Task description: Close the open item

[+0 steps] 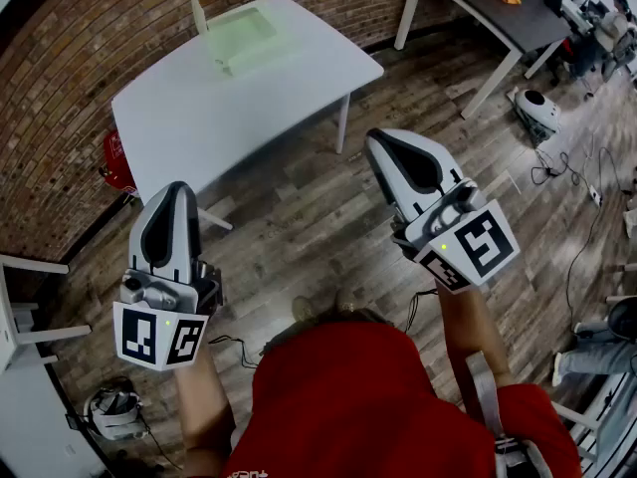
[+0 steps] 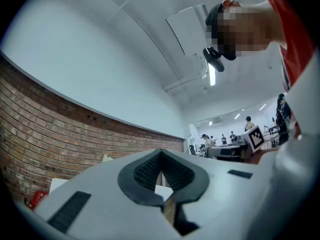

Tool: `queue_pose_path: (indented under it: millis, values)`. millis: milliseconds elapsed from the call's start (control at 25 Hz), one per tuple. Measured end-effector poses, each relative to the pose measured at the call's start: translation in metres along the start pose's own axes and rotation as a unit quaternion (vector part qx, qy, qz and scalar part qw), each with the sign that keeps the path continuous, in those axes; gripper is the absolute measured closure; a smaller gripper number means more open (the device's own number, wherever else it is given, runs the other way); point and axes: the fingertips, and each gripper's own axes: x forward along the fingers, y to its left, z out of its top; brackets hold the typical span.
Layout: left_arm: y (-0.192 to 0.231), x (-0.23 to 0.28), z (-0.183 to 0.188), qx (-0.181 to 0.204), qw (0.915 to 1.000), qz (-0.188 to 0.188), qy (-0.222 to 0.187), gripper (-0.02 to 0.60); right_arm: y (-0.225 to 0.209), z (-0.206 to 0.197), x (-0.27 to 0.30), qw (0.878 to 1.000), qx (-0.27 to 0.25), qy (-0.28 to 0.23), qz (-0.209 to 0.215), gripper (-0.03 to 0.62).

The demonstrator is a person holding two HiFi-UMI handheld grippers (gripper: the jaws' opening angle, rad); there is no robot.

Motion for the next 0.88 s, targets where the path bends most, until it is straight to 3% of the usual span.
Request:
queue_pose_path:
  millis: [440,880]
  values:
    - [0.000,0.002,-0.007,-0.002,1.0000,0.002,0.008,0.569,0.002,-0.003,0.001,1.000,0.010,0.002,0.009,0.563]
    - [-0.007,0.020,-0.016,-0.002,0.9998,0.016,0.016,0.569,-0.024,-0.015,-0.015,1.000,0.021,0.009,0.008,0.563]
